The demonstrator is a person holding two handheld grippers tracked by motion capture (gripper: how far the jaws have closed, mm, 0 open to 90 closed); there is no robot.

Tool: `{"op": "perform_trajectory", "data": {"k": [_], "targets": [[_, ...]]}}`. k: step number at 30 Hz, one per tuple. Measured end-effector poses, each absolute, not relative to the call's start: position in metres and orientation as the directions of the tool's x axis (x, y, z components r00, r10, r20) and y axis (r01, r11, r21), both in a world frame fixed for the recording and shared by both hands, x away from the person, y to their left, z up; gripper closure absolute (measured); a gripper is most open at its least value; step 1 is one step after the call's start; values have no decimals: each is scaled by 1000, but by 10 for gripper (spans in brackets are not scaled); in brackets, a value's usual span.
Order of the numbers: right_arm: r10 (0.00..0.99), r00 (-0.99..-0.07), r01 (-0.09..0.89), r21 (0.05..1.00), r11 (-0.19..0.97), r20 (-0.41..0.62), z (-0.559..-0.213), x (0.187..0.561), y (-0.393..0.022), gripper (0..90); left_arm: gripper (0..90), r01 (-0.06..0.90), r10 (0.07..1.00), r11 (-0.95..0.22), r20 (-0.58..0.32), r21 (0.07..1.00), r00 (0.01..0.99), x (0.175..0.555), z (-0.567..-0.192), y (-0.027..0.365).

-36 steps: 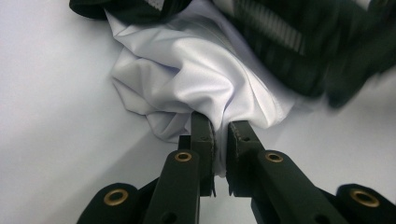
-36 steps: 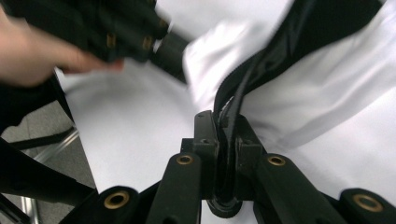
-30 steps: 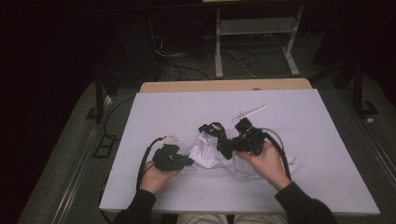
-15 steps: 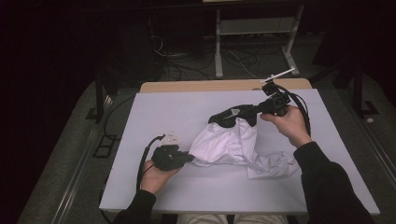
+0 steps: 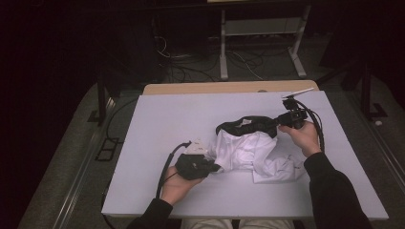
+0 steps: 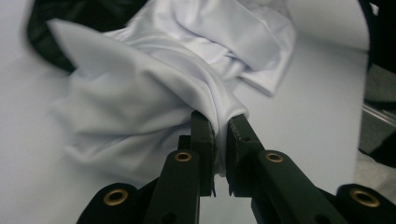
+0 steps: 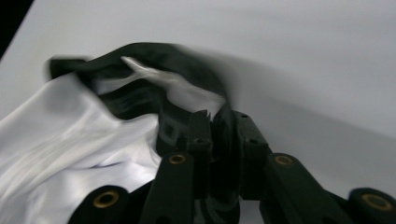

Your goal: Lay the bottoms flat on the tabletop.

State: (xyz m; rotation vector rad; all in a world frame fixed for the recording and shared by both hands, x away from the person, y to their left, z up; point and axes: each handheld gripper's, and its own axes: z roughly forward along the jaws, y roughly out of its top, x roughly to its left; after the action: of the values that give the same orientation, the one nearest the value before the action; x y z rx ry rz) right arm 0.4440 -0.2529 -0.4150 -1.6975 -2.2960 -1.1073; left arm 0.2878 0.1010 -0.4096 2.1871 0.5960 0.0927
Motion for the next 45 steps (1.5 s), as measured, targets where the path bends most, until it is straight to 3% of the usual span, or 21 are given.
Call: {"op": "perform_trajectory", "data": {"k": [4, 11, 12, 21, 24, 25, 26, 27, 28, 32, 34, 36, 45], "targets": [[826, -344, 840, 539, 58, 447, -422, 439, -269, 613, 821, 367, 427, -557, -122, 745, 896, 286, -414, 88], [818, -344, 812, 584, 13, 461, -418, 423, -285, 527, 819, 382, 438, -548, -135, 744, 889, 290, -417, 87], [822, -344, 807, 591, 10, 455, -418, 416, -289, 482, 818, 386, 440, -545, -138, 744, 887, 291, -418, 88], [806, -328, 819, 574, -18, 493, -438, 390, -303, 434, 820, 398, 445, -532, -153, 747, 882, 292, -419, 88], [814, -324, 823, 568, -10, 483, -443, 387, -302, 474, 821, 409, 442, -519, -174, 751, 880, 294, -420, 84], [820, -315, 826, 564, -12, 479, -446, 387, -301, 565, 821, 412, 440, -518, -179, 749, 880, 294, -420, 82], [824, -306, 823, 567, -21, 476, -450, 388, -300, 771, 821, 411, 433, -520, -184, 749, 882, 297, -421, 75], [824, -306, 823, 567, -21, 476, -450, 388, -300, 771, 821, 411, 433, -520, -184, 749, 882, 297, -421, 75], [832, -298, 824, 566, -23, 468, -451, 389, -300, 843, 821, 414, 424, -515, -197, 750, 884, 299, -422, 67], [850, -295, 812, 583, -18, 436, -447, 387, -305, 856, 793, 413, 384, -531, -225, 740, 896, 304, -425, 57], [851, -280, 816, 577, -33, 445, -449, 387, -311, 856, 676, 405, 398, -527, -204, 747, 894, 306, -420, 58], [850, -271, 820, 570, -41, 451, -451, 387, -315, 856, 621, 417, 422, -509, -204, 753, 884, 311, -412, 66], [851, -255, 816, 574, -64, 458, -452, 389, -320, 855, 566, 461, 539, -355, -224, 813, 812, 352, -378, 114]]}}
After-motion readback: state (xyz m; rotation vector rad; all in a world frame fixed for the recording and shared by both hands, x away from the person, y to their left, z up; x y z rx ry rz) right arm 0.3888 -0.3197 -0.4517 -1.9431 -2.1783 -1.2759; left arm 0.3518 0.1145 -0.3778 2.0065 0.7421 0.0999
